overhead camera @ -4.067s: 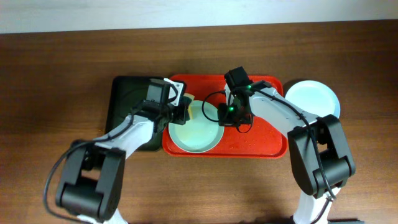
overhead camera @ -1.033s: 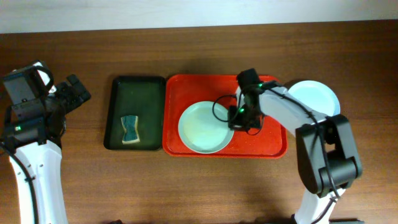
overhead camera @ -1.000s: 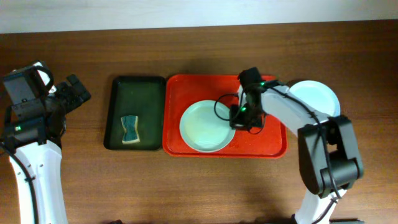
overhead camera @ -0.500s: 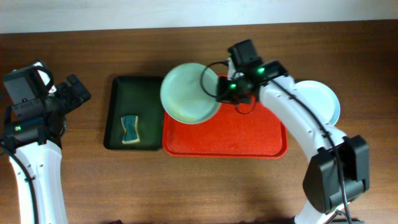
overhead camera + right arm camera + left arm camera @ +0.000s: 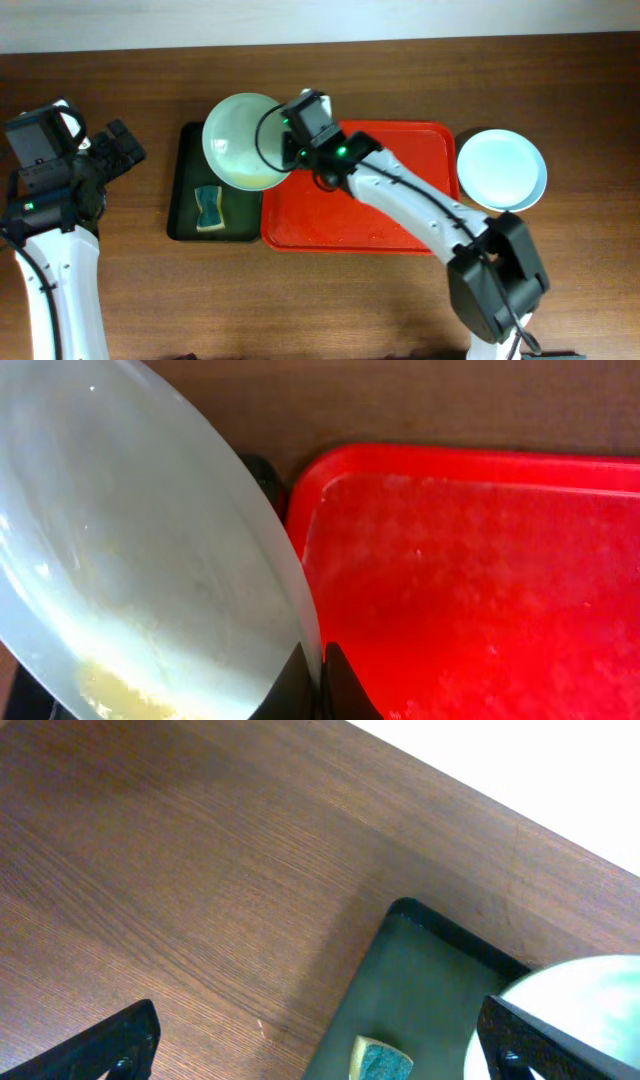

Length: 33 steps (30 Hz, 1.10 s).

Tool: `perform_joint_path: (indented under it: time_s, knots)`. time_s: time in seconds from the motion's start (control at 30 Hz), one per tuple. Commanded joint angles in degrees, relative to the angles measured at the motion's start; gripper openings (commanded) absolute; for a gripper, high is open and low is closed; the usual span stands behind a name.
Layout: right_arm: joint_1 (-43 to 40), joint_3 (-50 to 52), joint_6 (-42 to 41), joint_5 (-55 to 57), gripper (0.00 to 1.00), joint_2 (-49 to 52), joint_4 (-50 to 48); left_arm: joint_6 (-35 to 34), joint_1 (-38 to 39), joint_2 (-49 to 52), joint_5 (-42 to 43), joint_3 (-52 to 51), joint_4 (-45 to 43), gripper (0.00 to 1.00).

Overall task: Clean dirty plates on tray and stack at the side
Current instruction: 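Lift the cleaned blue plate with the right gripper and tilt it left, then swing the held plate over the black tray with the right gripper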

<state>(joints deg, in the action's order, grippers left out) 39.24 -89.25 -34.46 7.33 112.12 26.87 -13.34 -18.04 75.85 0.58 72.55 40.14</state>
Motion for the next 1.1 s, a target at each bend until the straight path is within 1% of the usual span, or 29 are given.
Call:
perform_joint_path:
  time_s: [0.0, 0.13, 0.23, 0.37, 0.53, 0.63, 0.77, 0.87, 0.93, 1.0, 1.07]
  knots:
    - [2.9, -1.0, 0.6, 11.0, 0.04, 1.0, -3.8, -0.8, -0.2, 0.2, -0.4, 0.3, 0.1, 0.99]
    - [4.9, -1.0, 6.3, 15.0, 0.04, 2.3, -8.8, -0.8, -0.2, 0.2, -0.4, 0.3, 0.1, 1.00]
    - [6.2, -1.0, 13.3, 20.9, 0.04, 2.5, -12.7, -0.8, -0.2, 0.2, -0.4, 0.3, 0.1, 0.99]
    - [7.3, -2.0, 21.9, 25.0, 0.04, 2.1, -17.7, -0.8, -0.2, 0.2, -0.4, 0.3, 0.1, 0.99]
    - [9.3, -4.8, 35.4, 34.5, 0.04, 2.1, -21.5, -0.8, -0.2, 0.2, -0.4, 0.3, 0.1, 0.99]
    - [10.6, -5.6, 44.5, 39.8, 0.04, 2.1, -25.5, -0.8, -0.2, 0.2, -0.4, 0.3, 0.1, 0.99]
    - [12.6, -5.6, 54.5, 42.8, 0.04, 2.0, -32.6, -0.8, -0.2, 0.2, -0.4, 0.3, 0.1, 0.99]
    - [13.8, -5.6, 61.9, 42.9, 0.04, 2.0, -37.7, -0.8, -0.2, 0.2, -0.4, 0.3, 0.1, 0.99]
    - [14.1, -5.6, 63.9, 44.6, 0.04, 2.0, -41.2, -0.8, -0.2, 0.2, -0.4, 0.3, 0.1, 0.99]
    - [14.0, -5.6, 63.9, 48.7, 0.04, 2.0, -45.2, -0.8, -0.2, 0.2, -0.4, 0.3, 0.1, 1.00]
    - [14.0, -5.6, 63.9, 50.3, 0.04, 2.0, -46.2, -0.8, -0.2, 0.2, -0.4, 0.3, 0.1, 0.99]
